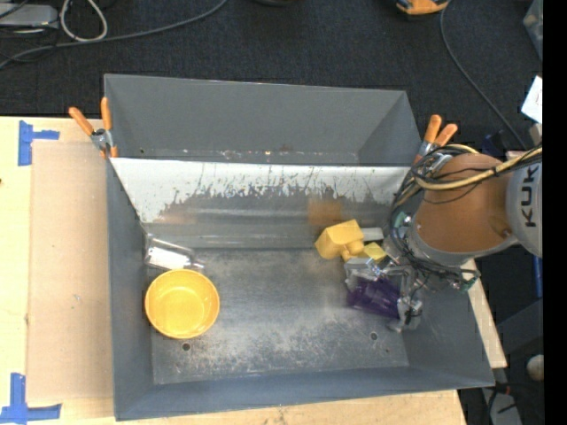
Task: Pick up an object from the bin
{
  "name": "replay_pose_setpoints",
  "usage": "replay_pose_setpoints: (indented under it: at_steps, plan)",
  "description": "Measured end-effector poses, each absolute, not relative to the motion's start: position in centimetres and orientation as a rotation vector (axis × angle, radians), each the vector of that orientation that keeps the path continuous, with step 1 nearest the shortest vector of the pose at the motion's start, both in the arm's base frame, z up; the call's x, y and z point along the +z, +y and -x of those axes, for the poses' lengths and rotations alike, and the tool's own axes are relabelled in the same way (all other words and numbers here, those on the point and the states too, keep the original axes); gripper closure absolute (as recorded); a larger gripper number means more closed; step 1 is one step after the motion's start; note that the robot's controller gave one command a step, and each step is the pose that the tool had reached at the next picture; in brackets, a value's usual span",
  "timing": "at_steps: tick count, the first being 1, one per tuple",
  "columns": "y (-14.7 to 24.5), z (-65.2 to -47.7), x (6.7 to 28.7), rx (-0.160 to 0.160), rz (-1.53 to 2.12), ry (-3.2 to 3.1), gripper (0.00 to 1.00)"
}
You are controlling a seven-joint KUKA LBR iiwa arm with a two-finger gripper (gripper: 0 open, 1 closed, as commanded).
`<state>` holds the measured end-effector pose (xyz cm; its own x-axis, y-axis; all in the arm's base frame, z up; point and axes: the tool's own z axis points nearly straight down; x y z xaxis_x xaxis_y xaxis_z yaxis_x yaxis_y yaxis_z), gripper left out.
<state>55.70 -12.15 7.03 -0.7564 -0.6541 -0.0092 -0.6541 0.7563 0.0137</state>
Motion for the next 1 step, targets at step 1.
replay_pose_setpoints:
  at_steps: [1]
  plan:
    - [-12.14, -55.7, 7.04, 0.025, 1.094, 2.941, 1.0]
